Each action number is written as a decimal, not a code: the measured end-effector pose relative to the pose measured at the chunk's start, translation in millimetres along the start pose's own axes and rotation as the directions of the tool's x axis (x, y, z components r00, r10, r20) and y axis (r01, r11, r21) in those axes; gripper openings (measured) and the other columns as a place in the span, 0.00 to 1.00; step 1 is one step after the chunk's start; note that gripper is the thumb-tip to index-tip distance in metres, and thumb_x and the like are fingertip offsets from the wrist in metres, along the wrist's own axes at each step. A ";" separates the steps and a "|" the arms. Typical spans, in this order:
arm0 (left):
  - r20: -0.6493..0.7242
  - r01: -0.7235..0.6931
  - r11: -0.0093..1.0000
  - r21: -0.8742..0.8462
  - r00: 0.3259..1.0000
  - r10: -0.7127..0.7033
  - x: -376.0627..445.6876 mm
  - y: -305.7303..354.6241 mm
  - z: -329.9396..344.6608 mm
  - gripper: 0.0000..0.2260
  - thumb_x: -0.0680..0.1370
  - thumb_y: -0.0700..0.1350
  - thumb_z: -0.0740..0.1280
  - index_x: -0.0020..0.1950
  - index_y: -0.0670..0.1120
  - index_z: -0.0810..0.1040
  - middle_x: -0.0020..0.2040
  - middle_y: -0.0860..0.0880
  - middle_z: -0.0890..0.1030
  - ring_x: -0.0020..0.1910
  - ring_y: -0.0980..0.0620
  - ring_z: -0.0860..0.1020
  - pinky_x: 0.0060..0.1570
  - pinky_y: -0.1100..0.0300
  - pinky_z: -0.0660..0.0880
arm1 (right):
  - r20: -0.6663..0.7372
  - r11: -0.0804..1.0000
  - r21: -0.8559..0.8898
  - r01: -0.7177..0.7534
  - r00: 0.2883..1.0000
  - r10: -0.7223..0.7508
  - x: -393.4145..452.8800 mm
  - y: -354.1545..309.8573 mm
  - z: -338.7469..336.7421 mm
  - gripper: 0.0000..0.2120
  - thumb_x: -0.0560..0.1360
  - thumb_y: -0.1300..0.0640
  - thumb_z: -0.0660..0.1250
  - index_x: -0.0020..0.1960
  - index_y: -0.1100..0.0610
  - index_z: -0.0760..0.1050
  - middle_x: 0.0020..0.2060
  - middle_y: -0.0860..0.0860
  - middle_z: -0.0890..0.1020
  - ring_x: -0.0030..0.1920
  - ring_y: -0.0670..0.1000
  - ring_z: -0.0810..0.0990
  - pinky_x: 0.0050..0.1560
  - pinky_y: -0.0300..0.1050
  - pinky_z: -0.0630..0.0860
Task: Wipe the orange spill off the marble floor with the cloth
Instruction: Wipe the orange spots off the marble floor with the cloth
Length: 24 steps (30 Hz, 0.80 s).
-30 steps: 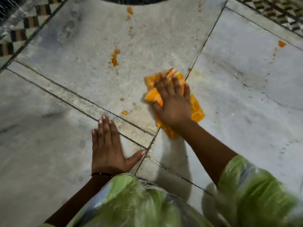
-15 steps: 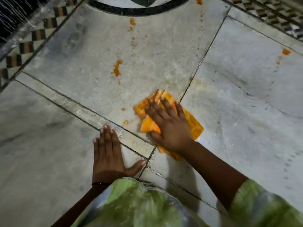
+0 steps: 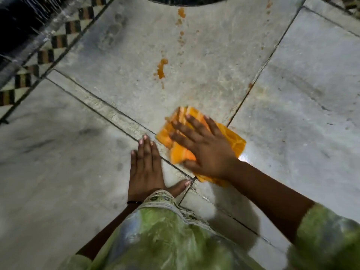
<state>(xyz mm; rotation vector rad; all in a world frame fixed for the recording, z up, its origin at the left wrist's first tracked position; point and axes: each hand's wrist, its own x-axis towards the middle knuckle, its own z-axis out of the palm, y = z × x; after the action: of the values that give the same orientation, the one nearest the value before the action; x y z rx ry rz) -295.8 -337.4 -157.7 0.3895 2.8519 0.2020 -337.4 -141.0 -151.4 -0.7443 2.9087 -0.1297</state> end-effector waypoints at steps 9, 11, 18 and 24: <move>-0.012 0.024 1.000 0.011 1.000 -0.024 -1.3 0.6 0.4 0.57 0.65 0.79 0.50 0.76 0.36 0.46 0.78 0.38 0.44 0.77 0.43 0.43 0.74 0.45 0.46 | 0.024 0.945 0.065 -0.321 0.947 0.320 47.4 9.2 -14.0 0.38 0.69 0.33 0.45 0.77 0.44 0.54 0.78 0.47 0.52 0.77 0.57 0.46 0.71 0.66 0.42; -0.018 0.019 1.000 -0.003 1.000 -0.019 -1.7 0.3 0.8 0.57 0.65 0.79 0.50 0.76 0.36 0.47 0.78 0.38 0.45 0.77 0.43 0.43 0.75 0.46 0.46 | 0.029 0.988 0.054 -0.148 0.989 0.146 41.4 -7.0 -10.2 0.36 0.70 0.34 0.47 0.77 0.45 0.56 0.78 0.47 0.54 0.77 0.57 0.47 0.71 0.66 0.42; -0.027 0.025 1.000 -0.015 0.999 -0.025 -0.9 2.9 -0.1 0.57 0.64 0.78 0.53 0.76 0.35 0.47 0.78 0.38 0.45 0.77 0.43 0.44 0.75 0.45 0.45 | 0.047 0.990 0.063 -0.122 0.992 0.119 1.5 22.4 -14.9 0.34 0.70 0.34 0.46 0.75 0.42 0.59 0.77 0.44 0.58 0.77 0.55 0.52 0.70 0.69 0.48; -0.038 0.018 1.000 -0.021 0.999 -0.018 -1.5 0.1 1.5 0.56 0.65 0.78 0.53 0.76 0.36 0.48 0.78 0.38 0.46 0.77 0.44 0.44 0.75 0.46 0.46 | 0.017 0.989 0.089 -0.120 0.993 0.119 48.7 -25.8 -7.6 0.34 0.72 0.35 0.49 0.76 0.46 0.60 0.77 0.47 0.57 0.77 0.55 0.49 0.72 0.64 0.42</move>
<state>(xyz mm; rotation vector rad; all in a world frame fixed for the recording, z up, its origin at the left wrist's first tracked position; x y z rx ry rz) -293.9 -337.7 -158.7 0.3595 2.8868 0.2373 -368.7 -186.7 -146.3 -0.5529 2.9051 -0.2403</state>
